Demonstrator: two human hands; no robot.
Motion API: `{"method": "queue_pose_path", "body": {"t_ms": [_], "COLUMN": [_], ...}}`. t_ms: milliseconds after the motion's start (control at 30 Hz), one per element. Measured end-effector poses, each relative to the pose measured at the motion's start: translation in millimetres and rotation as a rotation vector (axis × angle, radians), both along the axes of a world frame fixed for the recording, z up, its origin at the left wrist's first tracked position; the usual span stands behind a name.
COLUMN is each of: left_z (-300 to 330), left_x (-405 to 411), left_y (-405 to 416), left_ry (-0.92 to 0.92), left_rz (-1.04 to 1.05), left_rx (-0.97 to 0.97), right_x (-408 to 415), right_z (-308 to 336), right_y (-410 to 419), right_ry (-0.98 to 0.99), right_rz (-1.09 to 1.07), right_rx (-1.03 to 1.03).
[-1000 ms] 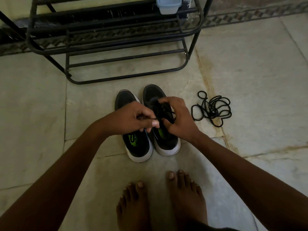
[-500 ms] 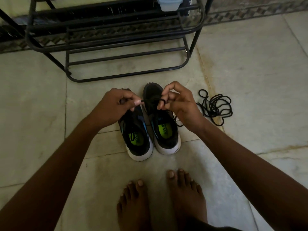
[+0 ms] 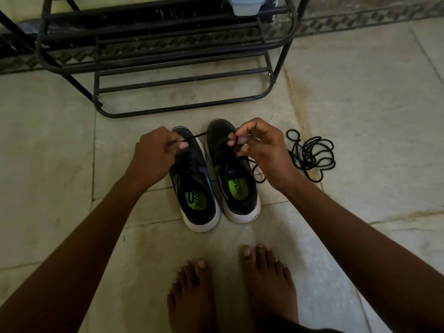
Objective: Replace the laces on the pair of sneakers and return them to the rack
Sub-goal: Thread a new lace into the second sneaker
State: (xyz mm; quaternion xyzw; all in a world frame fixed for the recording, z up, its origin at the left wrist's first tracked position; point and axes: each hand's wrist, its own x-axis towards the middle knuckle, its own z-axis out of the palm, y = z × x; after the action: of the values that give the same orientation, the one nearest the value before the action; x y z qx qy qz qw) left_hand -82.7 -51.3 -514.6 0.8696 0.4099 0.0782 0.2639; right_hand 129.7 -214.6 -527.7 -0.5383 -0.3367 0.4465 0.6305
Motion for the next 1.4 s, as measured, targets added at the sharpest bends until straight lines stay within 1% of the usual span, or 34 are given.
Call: {"method": "queue_pose_path", "body": {"t_ms": [100, 167, 200, 267, 367, 467, 567, 667, 767, 833, 900, 1000, 1067, 1100, 1167, 1267, 1333, 1400], "left_z": [10, 17, 19, 20, 15, 11, 10, 11, 16, 22, 26, 28, 28, 27, 27, 24, 19, 15], "left_x": [8, 13, 16, 21, 29, 33, 35, 37, 40, 45, 52, 60, 64, 65, 69, 72, 71, 69], "left_y": [-11, -18, -22, -29, -39, -44, -50, -52, -51, -50, -46, -40, -41, -42, -46, -43, -36, -30], "left_ry": [-0.06, -0.124, -0.157, -0.18, -0.089, 0.039, 0.097, 0.115, 0.115, 0.039, -0.069, -0.153, -0.182, -0.223, -0.346, -0.526, -0.583, -0.596], "left_rz": [-0.066, -0.09, -0.098, -0.107, -0.071, -0.071, -0.072, -0.046, -0.002, 0.031, -0.003, -0.249, -0.375, -0.395, -0.311, -0.003, 0.146, 0.218], "left_rx": [-0.068, -0.187, -0.241, -0.288, -0.269, -0.218, -0.157, -0.089, 0.025, 0.045, -0.092, -0.396, -0.511, -0.561, -0.618, -0.591, -0.547, -0.526], "right_x": [2, 2, 2, 5, 10, 14, 17, 21, 21, 21, 19, 16, 16, 16, 19, 26, 29, 33], "right_z": [-6, -10, -12, -18, -31, -37, -35, -24, -7, 9, 24, 42, 49, 50, 49, 37, 26, 15], "right_y": [0, -3, -5, -9, -14, -18, -22, -24, -23, -22, -22, -19, -17, -16, -17, -23, -29, -35], "right_ry": [-0.288, -0.408, -0.443, -0.501, -0.612, -0.645, -0.65, -0.575, -0.533, -0.515, -0.495, -0.486, -0.484, -0.469, -0.446, -0.491, -0.582, -0.711], "right_rz": [-0.139, -0.181, -0.184, -0.159, -0.058, 0.047, 0.065, 0.004, -0.015, 0.002, 0.009, -0.035, -0.08, -0.102, -0.13, -0.098, -0.022, 0.114], "right_rx": [-0.111, -0.181, -0.211, -0.277, -0.42, -0.493, -0.458, -0.383, -0.287, -0.245, -0.194, -0.096, -0.042, -0.025, -0.025, -0.132, -0.252, -0.354]}}
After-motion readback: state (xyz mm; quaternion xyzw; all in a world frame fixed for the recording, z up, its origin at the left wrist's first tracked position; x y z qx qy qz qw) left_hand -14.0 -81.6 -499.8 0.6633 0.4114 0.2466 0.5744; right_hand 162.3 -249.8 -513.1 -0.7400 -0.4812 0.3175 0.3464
